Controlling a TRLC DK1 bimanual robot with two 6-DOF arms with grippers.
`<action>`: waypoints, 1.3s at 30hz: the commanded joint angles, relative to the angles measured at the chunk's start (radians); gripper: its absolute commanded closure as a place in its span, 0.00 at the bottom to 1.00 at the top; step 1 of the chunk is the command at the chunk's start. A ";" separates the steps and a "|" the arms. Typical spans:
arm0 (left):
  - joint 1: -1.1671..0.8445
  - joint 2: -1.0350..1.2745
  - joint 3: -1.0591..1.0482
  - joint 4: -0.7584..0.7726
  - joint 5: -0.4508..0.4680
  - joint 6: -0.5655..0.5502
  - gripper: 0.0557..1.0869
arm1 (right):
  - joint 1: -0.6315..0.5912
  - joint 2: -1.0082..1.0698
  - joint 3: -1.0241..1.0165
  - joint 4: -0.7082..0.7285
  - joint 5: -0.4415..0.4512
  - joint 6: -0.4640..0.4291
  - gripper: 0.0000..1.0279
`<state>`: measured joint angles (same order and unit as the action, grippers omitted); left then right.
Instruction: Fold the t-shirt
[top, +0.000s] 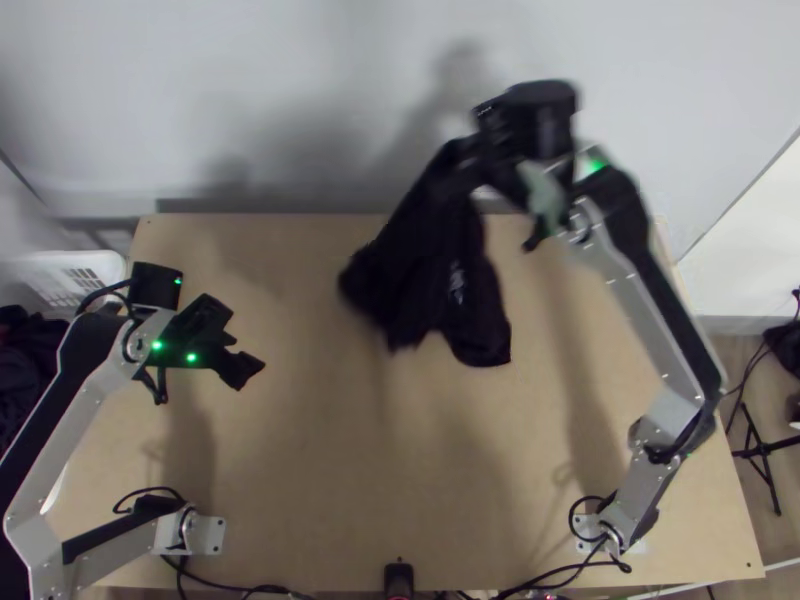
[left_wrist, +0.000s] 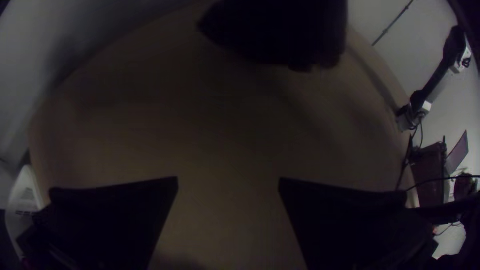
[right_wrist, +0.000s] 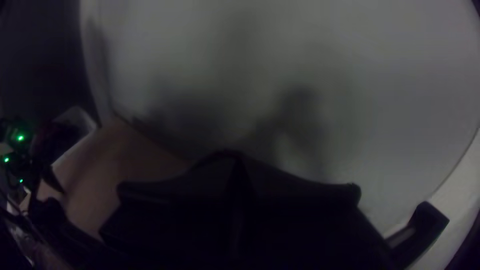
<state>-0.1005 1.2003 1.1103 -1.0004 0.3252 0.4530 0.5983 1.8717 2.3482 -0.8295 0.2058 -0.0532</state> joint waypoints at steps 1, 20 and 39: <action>-0.073 0.038 0.020 0.037 0.000 -0.013 0.05 | -0.229 -0.025 -0.006 0.070 0.086 -0.011 0.97; -0.104 0.031 0.026 0.039 -0.002 -0.034 0.05 | 0.172 -0.109 -0.032 -0.099 -0.112 -0.031 0.97; -0.134 -0.031 -0.026 0.039 -0.014 -0.088 0.05 | 0.262 -0.218 -0.239 -0.258 -0.172 0.032 0.97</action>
<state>-0.2321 1.1923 1.1061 -0.9619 0.3176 0.3740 0.8696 1.7084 2.2555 -1.0122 0.0845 -0.0376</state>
